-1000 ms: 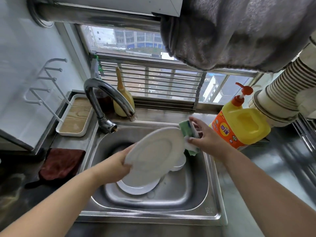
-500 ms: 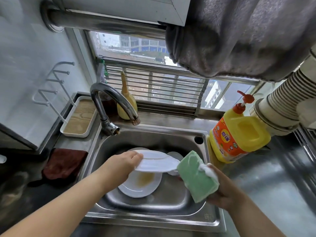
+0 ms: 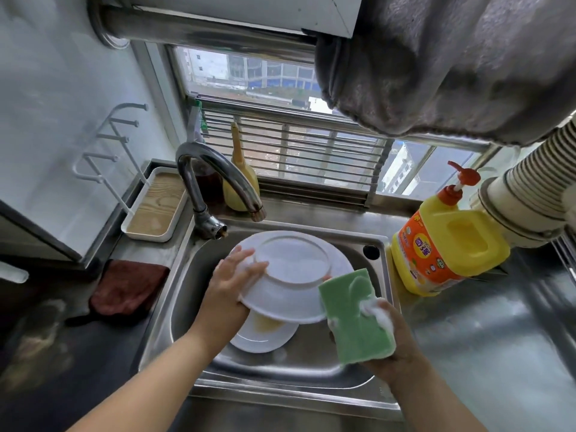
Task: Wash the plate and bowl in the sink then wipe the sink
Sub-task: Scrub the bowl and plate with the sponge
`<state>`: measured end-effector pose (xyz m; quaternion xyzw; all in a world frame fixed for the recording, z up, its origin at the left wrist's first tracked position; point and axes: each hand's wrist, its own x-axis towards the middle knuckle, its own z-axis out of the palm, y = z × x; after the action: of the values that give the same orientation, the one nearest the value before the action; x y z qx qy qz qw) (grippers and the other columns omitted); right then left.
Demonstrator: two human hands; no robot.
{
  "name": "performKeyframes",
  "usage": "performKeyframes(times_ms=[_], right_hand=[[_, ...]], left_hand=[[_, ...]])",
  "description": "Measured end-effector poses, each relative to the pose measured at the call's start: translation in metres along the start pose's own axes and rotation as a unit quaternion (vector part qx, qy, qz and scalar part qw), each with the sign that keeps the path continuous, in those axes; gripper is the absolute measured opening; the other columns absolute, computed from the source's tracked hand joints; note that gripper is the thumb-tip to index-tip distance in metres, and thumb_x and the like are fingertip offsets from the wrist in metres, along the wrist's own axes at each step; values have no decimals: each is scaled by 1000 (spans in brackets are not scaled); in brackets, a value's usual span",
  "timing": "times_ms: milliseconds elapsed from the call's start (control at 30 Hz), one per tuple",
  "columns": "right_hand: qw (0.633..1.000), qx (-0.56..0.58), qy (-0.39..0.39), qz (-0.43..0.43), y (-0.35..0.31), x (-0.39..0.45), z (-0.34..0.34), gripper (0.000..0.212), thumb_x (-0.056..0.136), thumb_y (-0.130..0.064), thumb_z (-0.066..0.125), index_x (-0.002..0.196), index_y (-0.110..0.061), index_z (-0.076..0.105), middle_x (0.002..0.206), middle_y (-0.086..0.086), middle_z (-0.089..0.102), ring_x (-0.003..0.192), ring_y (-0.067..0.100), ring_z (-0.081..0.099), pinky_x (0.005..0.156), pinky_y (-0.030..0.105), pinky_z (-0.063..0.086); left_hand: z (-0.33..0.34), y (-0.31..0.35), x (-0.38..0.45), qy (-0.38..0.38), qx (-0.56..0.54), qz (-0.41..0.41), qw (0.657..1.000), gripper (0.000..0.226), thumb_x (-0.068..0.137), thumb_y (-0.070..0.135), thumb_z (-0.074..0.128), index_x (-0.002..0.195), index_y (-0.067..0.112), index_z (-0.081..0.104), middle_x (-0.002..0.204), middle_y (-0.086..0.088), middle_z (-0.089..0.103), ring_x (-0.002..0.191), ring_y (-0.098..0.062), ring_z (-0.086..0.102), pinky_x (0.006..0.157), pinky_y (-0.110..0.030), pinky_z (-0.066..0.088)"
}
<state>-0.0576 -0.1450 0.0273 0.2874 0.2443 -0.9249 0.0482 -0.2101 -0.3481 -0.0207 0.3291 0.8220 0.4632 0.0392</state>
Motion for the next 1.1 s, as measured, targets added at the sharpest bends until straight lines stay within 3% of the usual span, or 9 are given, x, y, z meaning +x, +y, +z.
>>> performKeyframes(times_ms=[133,300,367,567,667,833,933,1033,1100], right_hand=[[999,-40,-3,-16,-8,-1,9,77,20,-15,91,93,0,70,80,22,64,61,31,64,55,37,57],[998,-56,6,-34,-15,-6,-1,77,19,-17,93,92,-1,73,83,24,65,62,33,65,54,39,57],[998,-55,12,-30,-15,-7,-9,82,21,-18,94,98,-1,72,87,26,64,64,35,65,55,41,56],[992,-103,62,37,-14,-19,-19,84,21,-14,94,98,6,67,83,27,65,64,35,66,52,41,56],[963,-222,113,98,-18,-25,-16,50,64,-8,82,110,3,64,82,23,67,63,29,66,52,34,57],[871,-457,169,-58,-22,-11,-5,53,84,-10,66,128,-33,46,113,5,62,91,19,66,71,31,58],[730,-636,104,-230,-12,16,31,62,83,-35,68,136,-41,37,124,-7,53,106,7,57,92,28,50],[534,-779,90,-317,18,52,59,62,83,-57,36,143,-44,28,149,0,31,129,20,32,107,36,25],[473,-812,106,-325,27,71,62,58,87,-53,29,144,-49,19,153,-1,17,132,21,19,107,39,18]], left_hand=[[3,24,5,41,-265,-224,937,64,82,-13,62,114,42,62,148,9,30,128,-8,42,97,-14,42],[1,32,9,76,-672,-337,655,67,67,-15,55,126,17,56,104,-12,68,80,-20,70,69,-34,60],[6,33,16,117,-703,-360,602,62,84,-3,51,139,24,39,84,-7,70,70,-15,69,65,-32,60],[17,41,27,46,-628,-430,647,27,101,14,38,106,5,62,91,-11,73,81,-21,70,80,-41,56],[14,36,26,52,-585,-422,690,25,101,13,39,101,6,63,92,-10,72,80,-19,69,79,-38,57],[16,35,24,29,-462,-430,775,19,100,15,44,102,9,62,72,0,70,62,-8,66,58,-21,55],[24,44,16,-10,-401,-422,813,20,100,14,45,94,11,63,63,6,70,54,-4,64,52,-16,51],[28,52,10,-10,-387,-387,837,24,99,4,42,92,8,65,67,3,71,60,-6,65,57,-18,51],[24,57,8,6,-398,-379,835,26,99,5,44,86,10,66,69,1,72,62,-9,66,59,-21,51]])
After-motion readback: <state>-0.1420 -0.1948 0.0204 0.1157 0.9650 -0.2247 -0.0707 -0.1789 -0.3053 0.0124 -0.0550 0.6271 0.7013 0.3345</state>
